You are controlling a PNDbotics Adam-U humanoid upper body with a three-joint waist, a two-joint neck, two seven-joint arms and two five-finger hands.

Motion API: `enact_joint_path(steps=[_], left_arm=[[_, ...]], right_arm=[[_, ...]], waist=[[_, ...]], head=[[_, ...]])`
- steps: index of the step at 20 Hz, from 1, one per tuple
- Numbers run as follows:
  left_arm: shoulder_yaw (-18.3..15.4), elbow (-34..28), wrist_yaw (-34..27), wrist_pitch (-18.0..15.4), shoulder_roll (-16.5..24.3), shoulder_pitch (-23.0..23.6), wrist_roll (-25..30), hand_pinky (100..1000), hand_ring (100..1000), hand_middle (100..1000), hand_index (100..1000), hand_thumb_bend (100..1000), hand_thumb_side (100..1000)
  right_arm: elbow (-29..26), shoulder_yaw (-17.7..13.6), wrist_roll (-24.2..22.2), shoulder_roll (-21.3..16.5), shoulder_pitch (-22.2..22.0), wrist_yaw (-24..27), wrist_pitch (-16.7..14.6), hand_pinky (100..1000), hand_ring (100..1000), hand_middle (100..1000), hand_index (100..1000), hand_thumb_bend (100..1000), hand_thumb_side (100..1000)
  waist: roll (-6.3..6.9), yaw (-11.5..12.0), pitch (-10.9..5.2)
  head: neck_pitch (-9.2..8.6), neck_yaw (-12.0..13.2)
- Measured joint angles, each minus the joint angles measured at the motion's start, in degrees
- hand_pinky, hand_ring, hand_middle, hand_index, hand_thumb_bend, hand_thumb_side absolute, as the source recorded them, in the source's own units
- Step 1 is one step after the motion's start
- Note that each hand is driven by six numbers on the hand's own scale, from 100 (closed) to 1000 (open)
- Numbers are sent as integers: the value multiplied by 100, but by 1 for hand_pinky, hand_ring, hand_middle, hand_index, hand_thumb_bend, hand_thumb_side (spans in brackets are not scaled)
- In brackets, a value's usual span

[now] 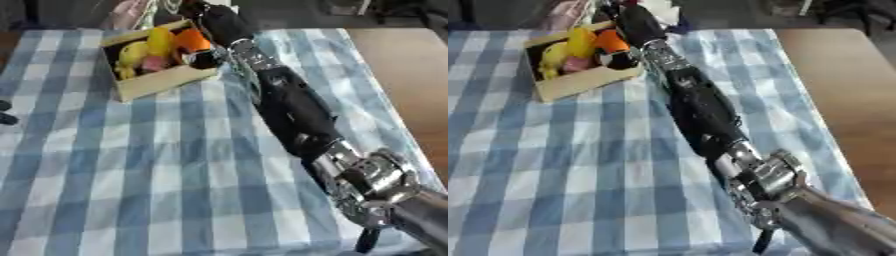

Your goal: Pick up objects on the table and place them in the box.

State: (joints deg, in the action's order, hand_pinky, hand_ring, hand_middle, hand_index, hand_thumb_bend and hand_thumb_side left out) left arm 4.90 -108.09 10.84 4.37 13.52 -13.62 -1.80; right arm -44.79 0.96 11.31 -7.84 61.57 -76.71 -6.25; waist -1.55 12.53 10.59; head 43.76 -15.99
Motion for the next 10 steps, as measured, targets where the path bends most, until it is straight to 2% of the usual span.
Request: enact_joint_path(steps=[6,8,10], left_arm=[[-9,2,1,5,0,4,-19,734,564,574,756,100,665],[-23,12,3,16,0,6,-39,734,565,574,756,100,666],[-47,34,11,20,-1,17,-77,733,567,576,755,100,663]], right_arm=[[-443,118,380,-64,4,331,-70,793,703,812,921,248,452],[-644,180,394,-103,-11,644,-166,793,693,803,916,219,428],[-912,265,304,-165,-91,1165,-282,794,688,796,912,188,412]], waist=[[0,-45,0],[0,-91,0],[0,-153,0]], head=[[-4,20],[-6,52],[-8,109]])
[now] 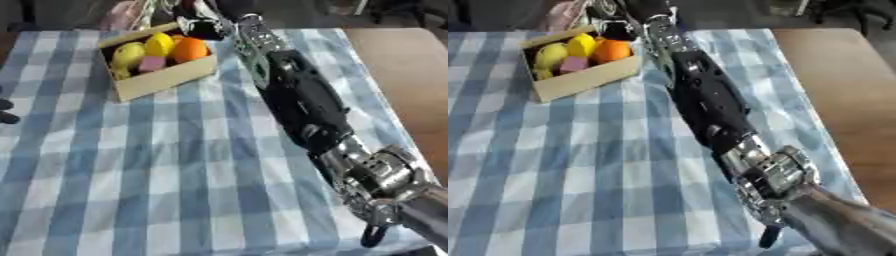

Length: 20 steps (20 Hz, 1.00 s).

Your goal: Pick up objects on the table and place them in the box.

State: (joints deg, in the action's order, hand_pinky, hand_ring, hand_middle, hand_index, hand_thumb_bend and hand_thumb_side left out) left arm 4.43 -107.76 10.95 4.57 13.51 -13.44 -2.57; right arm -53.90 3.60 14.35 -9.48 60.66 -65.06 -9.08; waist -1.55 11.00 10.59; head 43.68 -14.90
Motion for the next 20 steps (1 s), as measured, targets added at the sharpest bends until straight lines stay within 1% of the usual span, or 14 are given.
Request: enact_joint_path(steps=[2,4,5,8,11,13,15,20], left_arm=[[-32,3,11,8,-1,25,-53,734,571,580,756,100,664],[-73,6,17,17,-2,47,-127,734,576,586,756,100,663],[-89,9,20,22,-2,62,-164,734,577,588,757,100,662],[-140,37,54,35,-2,113,-276,735,588,601,763,100,661],[-175,40,91,40,-4,161,-372,736,591,606,766,100,663],[-190,43,118,36,-21,201,-428,735,591,607,766,100,663],[-200,54,129,25,-44,244,-484,733,589,604,765,100,663],[-221,76,160,-60,-99,334,-636,736,589,603,764,100,669]], right_arm=[[-382,92,-169,-110,-187,682,-109,793,681,785,903,153,384],[-885,145,-366,-240,-466,1470,-139,795,673,774,895,116,357],[-1164,147,-447,-298,-658,1877,-132,796,673,770,893,100,350],[-2029,123,-681,-436,-1369,3062,-93,795,671,755,889,100,335],[-2813,23,-877,-517,-2102,4003,-66,796,678,756,895,100,337],[-3262,-64,-978,-547,-2509,4432,-65,796,676,752,899,100,341],[-3640,-165,-1034,-546,-2864,4695,-67,795,666,740,896,100,347],[-4226,-398,-1109,-419,-3662,4953,-126,792,643,718,889,100,335]], waist=[[0,-69,0],[0,-154,1],[0,-207,3],[0,-363,17],[0,-492,29],[0,-565,37],[0,-628,37],[0,-794,79]], head=[[-5,74],[-8,165],[-8,216],[-6,405],[9,609],[12,738],[14,847],[14,1018]])
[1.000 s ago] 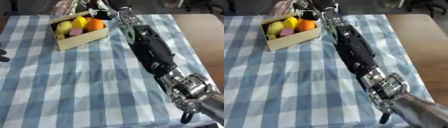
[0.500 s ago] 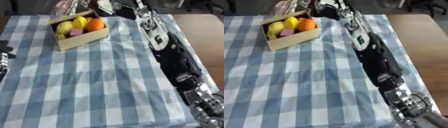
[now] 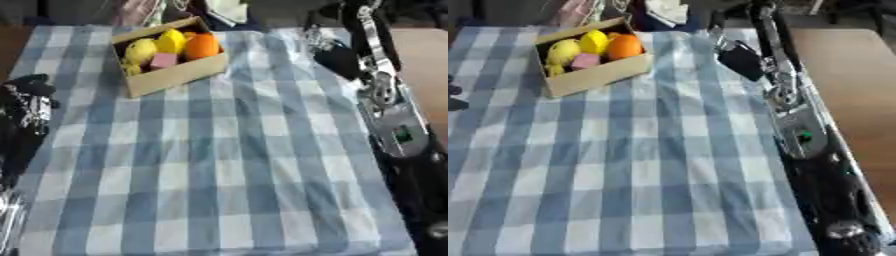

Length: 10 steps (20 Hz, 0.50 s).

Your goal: Pick up objects on the table and place them in the box.

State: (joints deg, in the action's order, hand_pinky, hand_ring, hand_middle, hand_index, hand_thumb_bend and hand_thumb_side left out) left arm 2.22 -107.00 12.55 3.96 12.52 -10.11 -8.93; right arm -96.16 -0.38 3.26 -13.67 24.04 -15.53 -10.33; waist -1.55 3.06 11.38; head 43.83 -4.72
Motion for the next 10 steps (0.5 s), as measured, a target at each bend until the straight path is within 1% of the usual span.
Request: enact_joint_path(steps=[5,10], left_arm=[[1,43,-13,-114,-59,34,-114,738,586,593,752,100,678],[3,93,-49,-164,-98,63,-158,748,581,588,750,100,679]], right_arm=[[-266,-188,-11,198,-466,148,-12,787,619,676,879,100,324],[-342,-303,47,339,-761,200,45,785,607,650,874,100,319]], waist=[[0,-74,24],[1,-86,26]], head=[[0,53],[1,62]])
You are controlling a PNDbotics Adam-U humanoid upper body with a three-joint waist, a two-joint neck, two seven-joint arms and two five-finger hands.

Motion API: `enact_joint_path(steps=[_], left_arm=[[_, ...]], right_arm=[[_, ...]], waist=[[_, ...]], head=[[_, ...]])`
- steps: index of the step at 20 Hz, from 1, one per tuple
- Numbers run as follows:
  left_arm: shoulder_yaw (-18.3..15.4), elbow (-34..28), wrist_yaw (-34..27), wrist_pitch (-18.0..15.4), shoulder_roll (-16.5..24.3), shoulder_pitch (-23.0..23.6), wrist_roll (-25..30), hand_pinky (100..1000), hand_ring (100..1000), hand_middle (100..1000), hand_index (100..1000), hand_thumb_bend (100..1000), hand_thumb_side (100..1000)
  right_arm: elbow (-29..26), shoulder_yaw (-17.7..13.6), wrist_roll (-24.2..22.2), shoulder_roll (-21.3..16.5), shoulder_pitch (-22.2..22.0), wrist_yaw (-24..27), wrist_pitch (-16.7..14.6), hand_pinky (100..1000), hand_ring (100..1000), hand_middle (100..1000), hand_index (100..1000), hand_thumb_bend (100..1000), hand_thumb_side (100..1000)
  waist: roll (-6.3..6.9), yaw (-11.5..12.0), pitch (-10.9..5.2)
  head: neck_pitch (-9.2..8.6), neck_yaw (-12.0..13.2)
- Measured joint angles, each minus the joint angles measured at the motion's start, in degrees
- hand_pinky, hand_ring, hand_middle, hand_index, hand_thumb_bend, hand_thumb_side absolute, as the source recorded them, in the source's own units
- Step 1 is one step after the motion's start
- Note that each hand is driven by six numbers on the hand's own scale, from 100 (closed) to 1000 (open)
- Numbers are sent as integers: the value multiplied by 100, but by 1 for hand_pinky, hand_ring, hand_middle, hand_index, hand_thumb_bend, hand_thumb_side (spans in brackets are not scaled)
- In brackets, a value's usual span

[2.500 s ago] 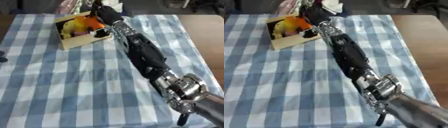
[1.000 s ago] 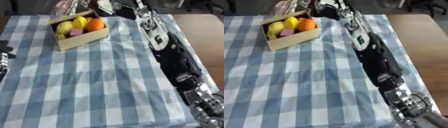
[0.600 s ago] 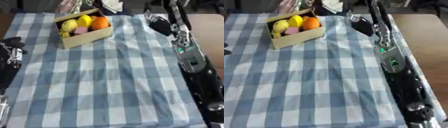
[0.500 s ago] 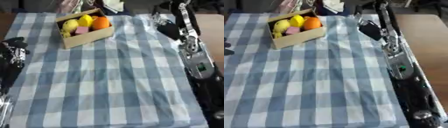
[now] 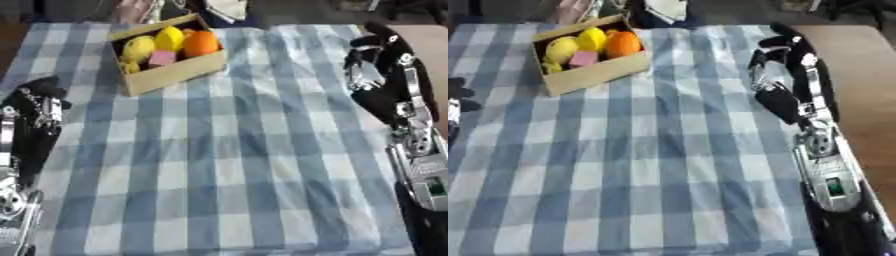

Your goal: Pick up objects on the table and place them in the box.

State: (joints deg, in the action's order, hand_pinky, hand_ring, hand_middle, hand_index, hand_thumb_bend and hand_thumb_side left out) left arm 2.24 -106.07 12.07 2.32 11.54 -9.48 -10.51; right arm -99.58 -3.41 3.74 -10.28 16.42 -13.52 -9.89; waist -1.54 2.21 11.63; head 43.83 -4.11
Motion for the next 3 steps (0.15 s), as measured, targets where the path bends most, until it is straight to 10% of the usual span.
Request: enact_joint_path(steps=[3], left_arm=[[0,10,-5,-20,-1,6,-8,754,582,591,752,100,679]], right_arm=[[-22,-25,18,4,-73,13,16,783,602,644,870,100,319]], waist=[[1,-9,0]], head=[[0,1]])
